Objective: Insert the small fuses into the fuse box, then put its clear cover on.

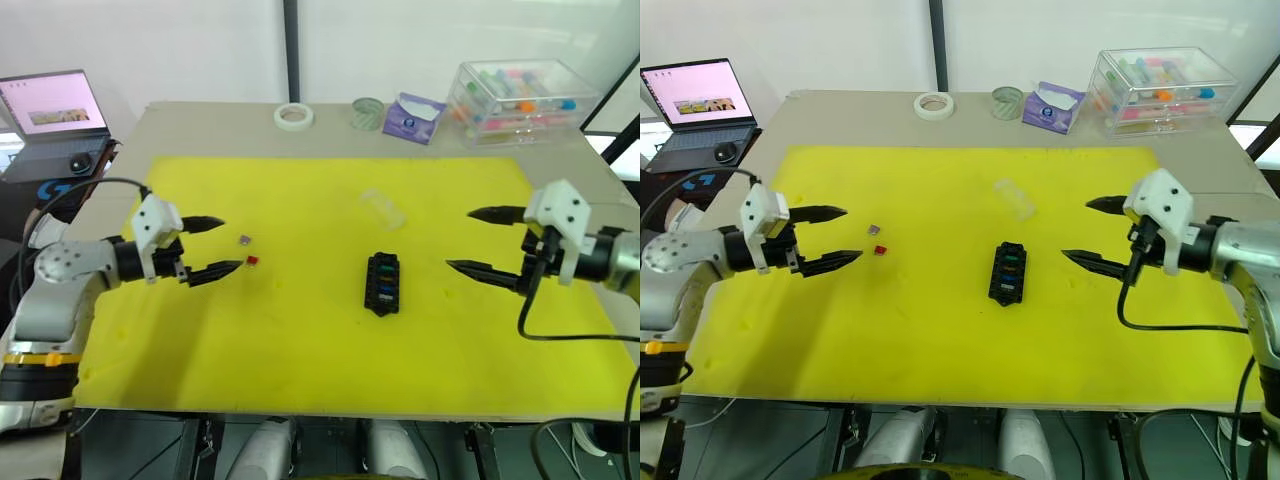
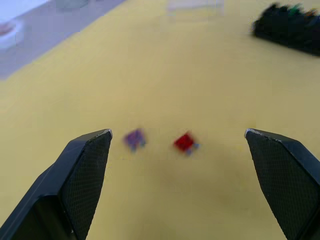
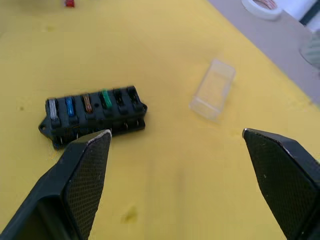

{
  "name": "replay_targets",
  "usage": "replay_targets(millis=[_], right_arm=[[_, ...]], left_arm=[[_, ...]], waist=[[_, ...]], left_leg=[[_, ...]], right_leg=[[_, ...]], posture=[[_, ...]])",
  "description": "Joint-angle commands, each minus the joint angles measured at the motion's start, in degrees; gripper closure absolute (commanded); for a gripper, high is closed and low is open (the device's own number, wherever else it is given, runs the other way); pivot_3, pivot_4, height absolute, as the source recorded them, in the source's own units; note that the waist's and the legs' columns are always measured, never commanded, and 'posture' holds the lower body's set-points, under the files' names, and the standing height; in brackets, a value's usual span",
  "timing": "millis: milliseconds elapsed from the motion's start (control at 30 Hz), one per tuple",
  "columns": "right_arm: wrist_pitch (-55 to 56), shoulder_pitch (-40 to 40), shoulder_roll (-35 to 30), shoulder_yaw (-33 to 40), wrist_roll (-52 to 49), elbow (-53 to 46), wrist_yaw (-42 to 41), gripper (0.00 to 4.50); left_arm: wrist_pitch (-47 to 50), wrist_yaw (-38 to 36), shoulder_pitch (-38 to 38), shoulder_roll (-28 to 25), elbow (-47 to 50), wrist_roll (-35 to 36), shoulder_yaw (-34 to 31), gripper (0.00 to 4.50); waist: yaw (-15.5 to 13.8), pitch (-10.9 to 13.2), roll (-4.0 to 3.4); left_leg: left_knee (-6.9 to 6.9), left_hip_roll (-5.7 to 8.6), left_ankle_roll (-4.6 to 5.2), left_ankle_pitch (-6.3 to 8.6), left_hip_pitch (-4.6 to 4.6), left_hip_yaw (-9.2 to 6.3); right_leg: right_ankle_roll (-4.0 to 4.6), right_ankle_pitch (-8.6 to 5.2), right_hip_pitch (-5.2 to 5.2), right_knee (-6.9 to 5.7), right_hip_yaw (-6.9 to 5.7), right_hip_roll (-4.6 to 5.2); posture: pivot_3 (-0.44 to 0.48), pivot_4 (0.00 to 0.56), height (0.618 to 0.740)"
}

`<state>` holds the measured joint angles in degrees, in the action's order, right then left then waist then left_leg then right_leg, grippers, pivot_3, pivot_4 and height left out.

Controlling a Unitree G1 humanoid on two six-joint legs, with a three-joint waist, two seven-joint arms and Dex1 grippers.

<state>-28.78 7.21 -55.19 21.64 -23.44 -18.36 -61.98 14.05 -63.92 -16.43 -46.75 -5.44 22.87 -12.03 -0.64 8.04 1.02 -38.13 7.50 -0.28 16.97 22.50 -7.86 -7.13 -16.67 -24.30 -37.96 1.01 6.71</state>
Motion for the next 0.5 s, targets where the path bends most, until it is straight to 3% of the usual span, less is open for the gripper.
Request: replay_targets(millis=[33, 200, 500], right_arm=[[3.0, -3.0, 0.9, 4.4, 0.4, -0.5, 2.0, 0.05], [5.4, -5.6, 2.0, 5.4, 0.5, 0.6, 3.9, 0.05], [5.3, -2.6, 2.0, 4.0, -0.4, 2.5, 6.9, 0.05]], left_arm=[[-4.2, 1.5, 0.5, -2.8, -5.2, -1.2, -5.3, 0.0], [-8.6, 1.2, 1.1, -4.8, -11.6, -2.7, -6.5, 0.0], [-8.9, 1.3, -0.5, -4.0, -10.4, -2.7, -4.5, 0.0]], waist=[[-0.1, 0.0, 0.0], [-0.1, 0.0, -0.02], [0.1, 0.0, -0.02]], left_leg=[[0.0, 0.0, 0.0, 0.0, 0.0, 0.0], [-0.01, 0.02, 0.0, 0.0, -0.02, 0.0], [0.0, 0.0, 0.0, 0.0, -0.02, 0.0]], right_leg=[[0.0, 0.0, 0.01, 0.0, 0.0, 0.0], [0.0, 0.0, 0.04, 0.0, 0.0, 0.03], [0.0, 0.0, 0.03, 0.0, 0.0, 0.01]], posture=[[0.0, 0.15, 0.74], [0.0, 0.15, 0.74], [0.0, 0.15, 0.74]])
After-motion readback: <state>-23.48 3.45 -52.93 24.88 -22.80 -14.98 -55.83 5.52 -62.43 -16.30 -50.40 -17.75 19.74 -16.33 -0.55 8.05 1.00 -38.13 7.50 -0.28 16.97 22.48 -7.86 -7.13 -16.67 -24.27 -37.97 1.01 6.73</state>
